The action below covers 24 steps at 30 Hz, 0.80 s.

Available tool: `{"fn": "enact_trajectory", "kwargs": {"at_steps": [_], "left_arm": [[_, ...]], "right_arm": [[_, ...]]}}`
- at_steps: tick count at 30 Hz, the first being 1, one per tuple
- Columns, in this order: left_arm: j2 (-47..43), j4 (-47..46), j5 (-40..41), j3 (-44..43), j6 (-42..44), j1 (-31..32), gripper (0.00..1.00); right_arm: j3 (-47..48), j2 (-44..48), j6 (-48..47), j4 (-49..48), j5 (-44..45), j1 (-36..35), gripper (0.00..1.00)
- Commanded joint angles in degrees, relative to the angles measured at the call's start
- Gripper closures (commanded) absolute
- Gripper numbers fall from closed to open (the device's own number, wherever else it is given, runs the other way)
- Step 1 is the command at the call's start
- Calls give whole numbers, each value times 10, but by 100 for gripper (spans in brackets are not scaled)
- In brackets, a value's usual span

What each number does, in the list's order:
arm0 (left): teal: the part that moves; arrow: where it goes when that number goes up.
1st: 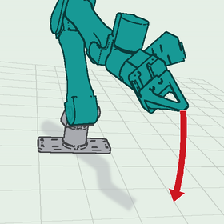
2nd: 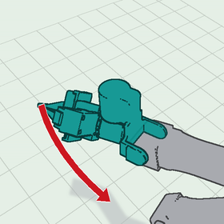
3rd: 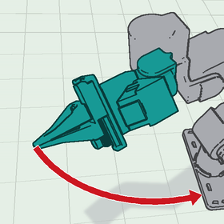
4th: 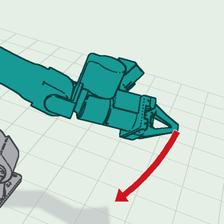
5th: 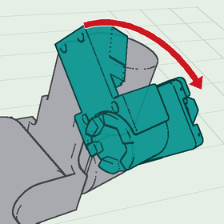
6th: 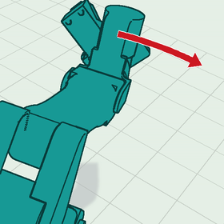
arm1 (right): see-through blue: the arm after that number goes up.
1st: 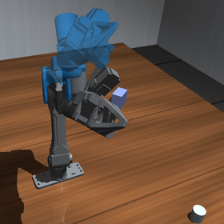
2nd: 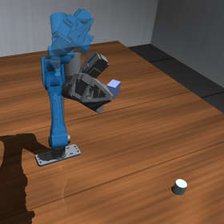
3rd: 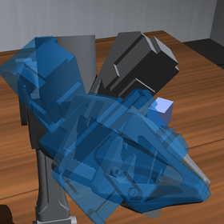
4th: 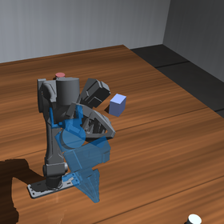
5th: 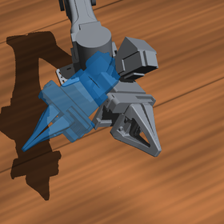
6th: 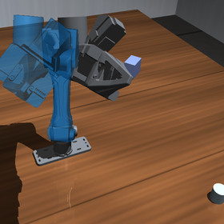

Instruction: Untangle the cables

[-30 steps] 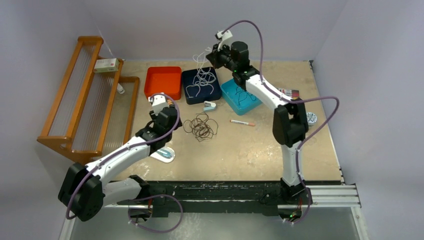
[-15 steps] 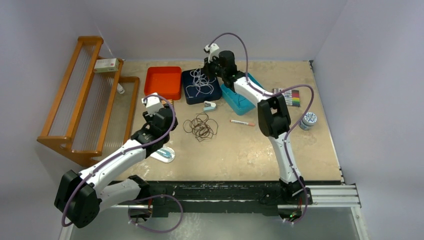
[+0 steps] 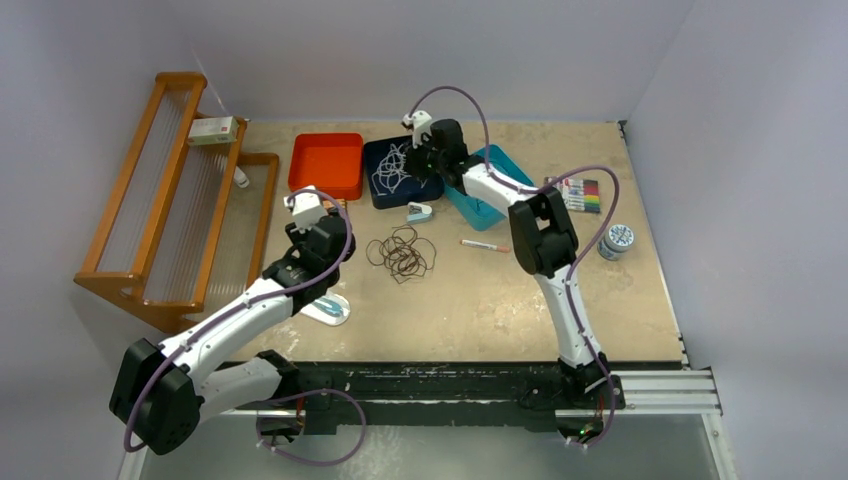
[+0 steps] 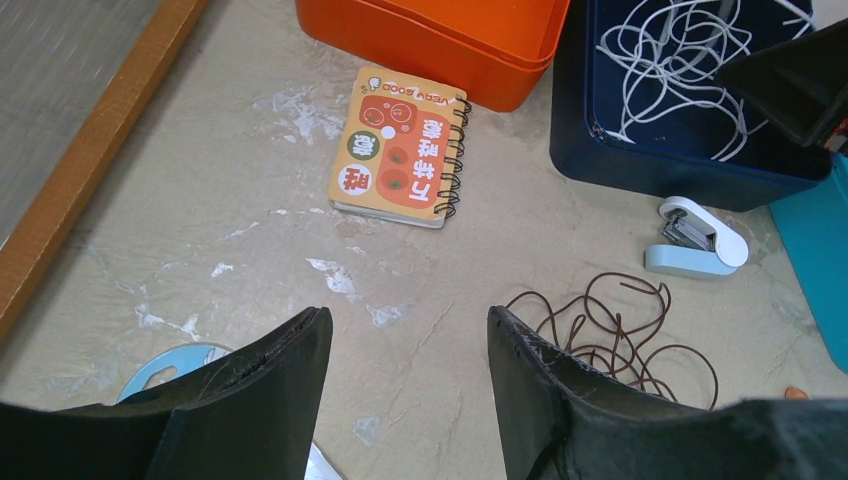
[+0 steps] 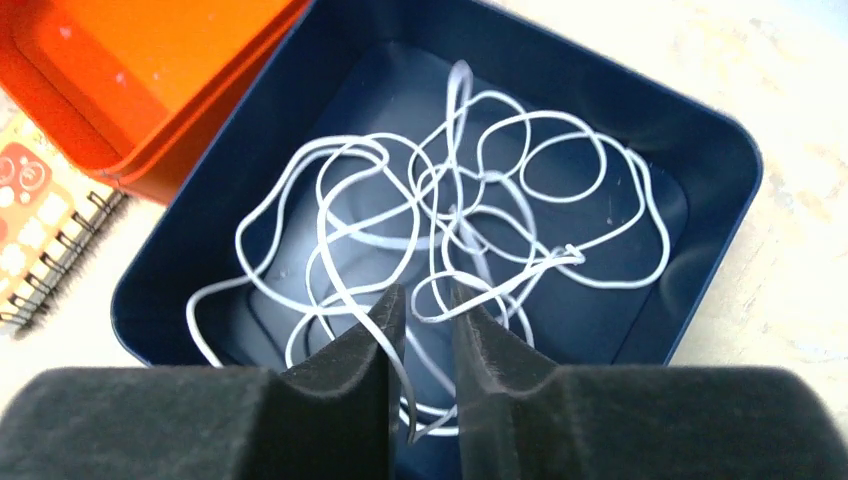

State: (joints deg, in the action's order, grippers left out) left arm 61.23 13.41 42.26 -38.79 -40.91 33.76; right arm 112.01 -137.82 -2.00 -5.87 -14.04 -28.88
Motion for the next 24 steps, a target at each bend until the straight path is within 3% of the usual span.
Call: {"fn": "enact_trajectory", "kwargs": {"at_steps": [1,5,9,18,24], "left_arm": [[1,-4,12,-25,7,-4,42],[1,-4,15,-28,10,-4,42],[4,-2,16,-36,14,-4,42],[42,12,-24,-111,54,-22,37],[127,29,-147,-224,102,-114,37]], "right_arm": [[-24,77,-12,-20,16,-4,70],[-43,113,-10,-33,23,-4,53],[-58,148,-10,-34,28,-3,42],[-183,256,26,-69,36,-4,38],[-311,327,75,-117,25,-3,38]]}}
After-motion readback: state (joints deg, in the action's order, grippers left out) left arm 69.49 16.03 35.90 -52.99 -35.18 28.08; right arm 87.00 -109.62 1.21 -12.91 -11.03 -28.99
